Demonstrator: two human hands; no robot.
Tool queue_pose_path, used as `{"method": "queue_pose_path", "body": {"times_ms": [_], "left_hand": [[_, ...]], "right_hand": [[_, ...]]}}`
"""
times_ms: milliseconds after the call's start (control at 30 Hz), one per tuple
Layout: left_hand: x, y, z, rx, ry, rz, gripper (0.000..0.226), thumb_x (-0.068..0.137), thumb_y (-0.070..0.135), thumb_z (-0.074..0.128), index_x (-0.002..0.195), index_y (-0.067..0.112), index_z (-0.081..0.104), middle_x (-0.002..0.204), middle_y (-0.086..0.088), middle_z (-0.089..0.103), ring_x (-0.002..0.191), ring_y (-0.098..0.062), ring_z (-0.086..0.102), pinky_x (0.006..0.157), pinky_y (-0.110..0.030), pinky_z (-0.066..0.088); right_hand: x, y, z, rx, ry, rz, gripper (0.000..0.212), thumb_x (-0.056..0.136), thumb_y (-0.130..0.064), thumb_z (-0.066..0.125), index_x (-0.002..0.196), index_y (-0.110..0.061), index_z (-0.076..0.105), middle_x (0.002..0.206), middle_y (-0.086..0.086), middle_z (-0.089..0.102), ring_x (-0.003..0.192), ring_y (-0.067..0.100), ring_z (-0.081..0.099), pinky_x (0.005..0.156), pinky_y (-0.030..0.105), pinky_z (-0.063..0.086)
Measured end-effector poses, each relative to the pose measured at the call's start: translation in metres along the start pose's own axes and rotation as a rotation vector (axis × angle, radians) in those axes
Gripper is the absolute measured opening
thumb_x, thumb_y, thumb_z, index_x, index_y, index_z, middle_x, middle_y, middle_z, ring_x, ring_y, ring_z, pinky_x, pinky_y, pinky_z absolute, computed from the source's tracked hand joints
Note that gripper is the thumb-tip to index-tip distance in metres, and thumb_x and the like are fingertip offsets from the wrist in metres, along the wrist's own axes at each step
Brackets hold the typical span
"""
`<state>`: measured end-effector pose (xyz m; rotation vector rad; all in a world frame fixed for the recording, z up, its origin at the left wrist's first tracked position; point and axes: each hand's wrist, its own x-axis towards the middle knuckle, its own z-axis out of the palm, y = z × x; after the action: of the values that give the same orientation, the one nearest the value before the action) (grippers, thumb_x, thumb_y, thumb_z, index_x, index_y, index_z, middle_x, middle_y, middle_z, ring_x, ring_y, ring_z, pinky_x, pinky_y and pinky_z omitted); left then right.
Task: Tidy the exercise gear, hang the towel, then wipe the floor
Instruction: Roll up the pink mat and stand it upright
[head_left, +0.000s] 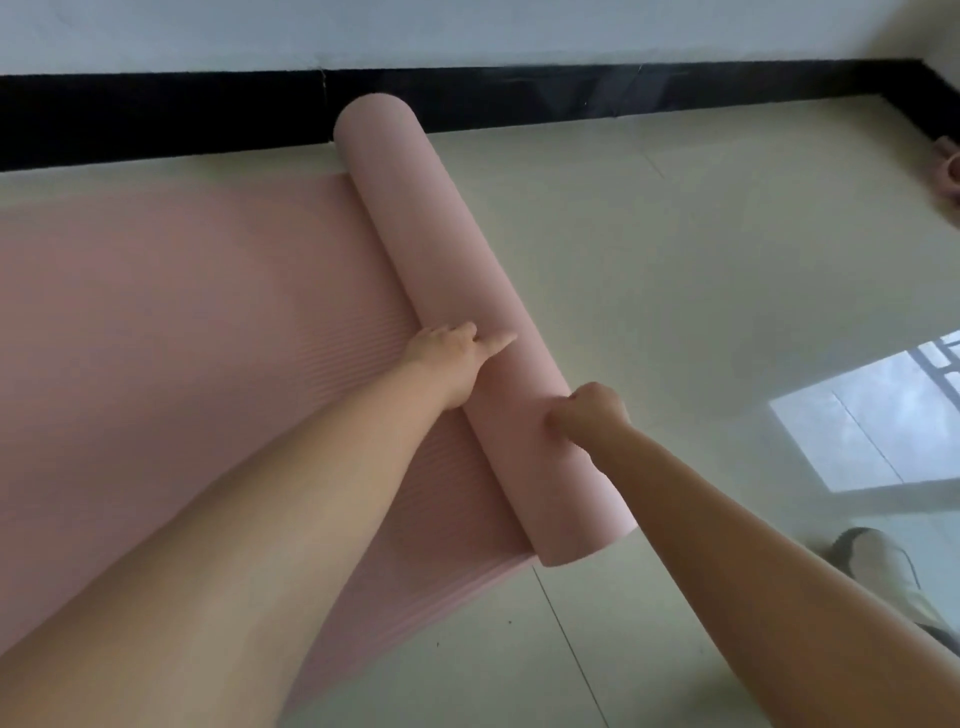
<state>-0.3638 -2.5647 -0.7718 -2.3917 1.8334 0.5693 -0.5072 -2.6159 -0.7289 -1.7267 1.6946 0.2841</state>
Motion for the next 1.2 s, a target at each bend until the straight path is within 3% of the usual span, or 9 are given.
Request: {"method": "queue_pose_path", "body": {"times_ms": [133, 233, 333, 467, 533, 667, 933, 1067, 1200], "left_hand": [[-0.022, -0.010, 0.006, 0.060, -0.063, -0.036, 0.066, 0.096, 0.006, 0.029, 0.147, 0.044, 0.012, 0.145, -0.013, 0.031, 0.137, -0.031, 0.029, 0.110, -0.043, 0.027], [-0.039, -0.020, 0.007, 0.093, 0.010, -0.007, 0.058, 0.096, 0.003, 0.030, 0.144, 0.034, 0.029, 0.156, -0.012, 0.013, 0.147, -0.029, 0.004, 0.115, -0.048, 0.017], [-0.051, -0.025, 0.008, 0.207, 0.067, 0.108, 0.044, 0.099, 0.005, 0.028, 0.139, 0.021, 0.038, 0.160, -0.001, 0.002, 0.149, -0.023, -0.003, 0.117, -0.049, 0.010], [-0.062, -0.027, 0.011, 0.174, 0.084, 0.047, 0.049, 0.098, 0.003, 0.026, 0.145, 0.015, 0.028, 0.156, -0.007, 0.020, 0.147, -0.023, 0.011, 0.118, -0.045, 0.010], [-0.068, -0.027, 0.010, 0.162, 0.091, 0.015, 0.057, 0.096, 0.003, 0.027, 0.149, 0.021, 0.018, 0.148, -0.008, 0.030, 0.145, -0.025, 0.017, 0.118, -0.045, 0.011], [-0.080, -0.026, 0.011, 0.146, 0.034, -0.058, 0.065, 0.096, 0.004, 0.027, 0.150, 0.035, 0.007, 0.148, -0.010, 0.026, 0.145, -0.028, 0.014, 0.119, -0.046, 0.010], [-0.111, -0.034, 0.012, 0.131, 0.003, -0.118, 0.053, 0.089, -0.003, 0.023, 0.137, 0.012, 0.038, 0.159, 0.000, 0.008, 0.148, -0.015, 0.005, 0.119, -0.039, 0.008], [-0.120, -0.037, 0.009, 0.089, -0.058, -0.272, 0.065, 0.088, -0.002, 0.040, 0.147, 0.018, 0.023, 0.140, -0.008, 0.037, 0.131, -0.026, 0.039, 0.114, -0.035, 0.020], [-0.123, -0.037, 0.000, 0.026, -0.161, -0.408, 0.072, 0.091, -0.004, 0.034, 0.150, 0.033, 0.015, 0.134, -0.013, 0.040, 0.130, -0.033, 0.036, 0.106, -0.036, 0.032]], "right_hand": [[-0.017, -0.002, 0.007, -0.085, 0.029, -0.112, 0.028, 0.086, -0.004, 0.046, 0.112, -0.002, 0.058, 0.101, 0.012, 0.055, 0.090, 0.028, 0.051, 0.083, 0.036, 0.048], [-0.029, 0.007, 0.012, -0.142, 0.007, -0.216, 0.034, 0.085, 0.001, 0.041, 0.114, -0.006, 0.057, 0.116, 0.011, 0.056, 0.087, 0.023, 0.047, 0.071, 0.027, 0.043], [-0.037, 0.003, 0.014, -0.069, -0.068, -0.284, 0.036, 0.087, 0.005, 0.035, 0.108, -0.007, 0.062, 0.108, 0.007, 0.058, 0.072, 0.015, 0.047, 0.051, 0.016, 0.039], [-0.027, -0.011, 0.014, -0.102, -0.144, -0.321, 0.026, 0.084, 0.004, 0.040, 0.081, -0.018, 0.056, 0.101, 0.010, 0.063, 0.088, 0.026, 0.057, 0.061, 0.024, 0.041], [-0.021, -0.010, 0.013, -0.055, -0.139, -0.297, 0.024, 0.083, 0.005, 0.047, 0.095, -0.015, 0.055, 0.091, 0.006, 0.057, 0.096, 0.031, 0.062, 0.068, 0.028, 0.045], [-0.016, -0.006, 0.016, 0.126, -0.244, -0.157, 0.057, 0.087, 0.007, 0.049, 0.140, -0.007, 0.034, 0.076, 0.003, 0.049, 0.062, 0.019, 0.058, 0.078, 0.031, 0.054], [-0.012, -0.016, 0.029, -0.134, -0.352, -0.419, 0.014, 0.085, -0.006, 0.053, 0.097, -0.011, 0.057, 0.083, 0.005, 0.058, 0.054, 0.012, 0.049, 0.053, 0.021, 0.039], [-0.021, -0.003, 0.058, 0.081, -0.418, -0.490, 0.038, 0.084, -0.012, 0.060, 0.121, -0.007, 0.053, 0.078, -0.002, 0.053, 0.068, 0.014, 0.049, 0.054, 0.018, 0.037], [-0.021, -0.006, 0.079, 0.286, -0.454, -0.286, 0.045, 0.084, -0.006, 0.055, 0.129, -0.006, 0.051, 0.073, 0.000, 0.052, 0.068, 0.019, 0.052, 0.057, 0.023, 0.042]]}}
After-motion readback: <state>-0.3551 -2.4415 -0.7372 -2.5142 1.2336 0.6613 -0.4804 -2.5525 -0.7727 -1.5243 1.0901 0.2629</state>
